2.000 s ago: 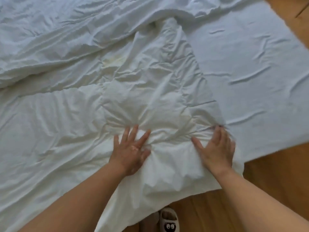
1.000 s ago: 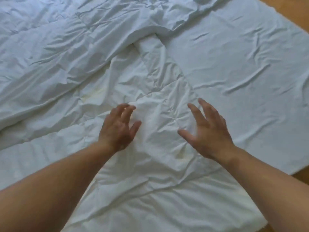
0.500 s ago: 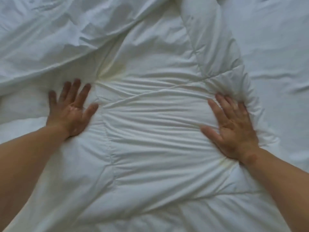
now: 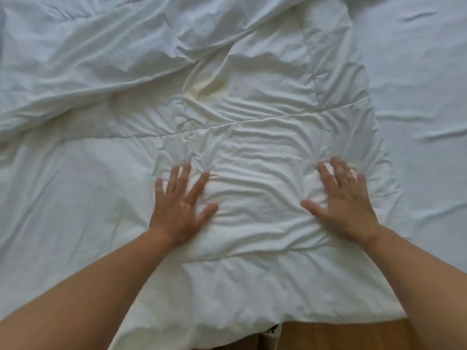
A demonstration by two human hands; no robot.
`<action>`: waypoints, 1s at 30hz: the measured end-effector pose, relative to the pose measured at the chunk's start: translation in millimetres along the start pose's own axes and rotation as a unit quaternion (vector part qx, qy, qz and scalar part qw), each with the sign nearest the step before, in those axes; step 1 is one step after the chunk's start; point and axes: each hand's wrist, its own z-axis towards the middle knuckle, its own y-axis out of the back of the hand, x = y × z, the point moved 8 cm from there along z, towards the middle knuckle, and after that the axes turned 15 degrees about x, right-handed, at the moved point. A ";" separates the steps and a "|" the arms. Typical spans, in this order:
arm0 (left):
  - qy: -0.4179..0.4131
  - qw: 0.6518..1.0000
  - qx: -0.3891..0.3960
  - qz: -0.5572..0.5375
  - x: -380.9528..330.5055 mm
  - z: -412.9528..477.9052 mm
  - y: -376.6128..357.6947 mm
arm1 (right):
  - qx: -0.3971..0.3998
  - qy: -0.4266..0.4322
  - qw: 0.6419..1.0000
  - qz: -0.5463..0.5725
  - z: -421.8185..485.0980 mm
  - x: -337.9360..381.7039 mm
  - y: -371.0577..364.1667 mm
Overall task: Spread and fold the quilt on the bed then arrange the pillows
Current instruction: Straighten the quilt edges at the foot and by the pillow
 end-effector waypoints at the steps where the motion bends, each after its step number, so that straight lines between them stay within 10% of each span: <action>1: -0.011 1.000 0.000 0.021 -6.0 -25.2 -27.6 | 0.006 0.013 1.000 0.003 -26.9 -2.8 -23.9; 14: 0.151 0.921 0.355 -0.060 -20.3 -174.6 -101.8 | 0.284 -0.080 0.956 0.003 -198.1 -81.7 -78.3; 23: 0.155 0.923 0.227 -0.269 -201.5 -226.6 -33.5 | 0.187 -0.140 0.944 0.233 -360.9 -219.2 -11.1; 30: 0.124 0.941 0.238 -0.206 -372.1 -243.2 -22.6 | 0.106 -0.240 0.836 0.483 -481.1 -374.4 -11.6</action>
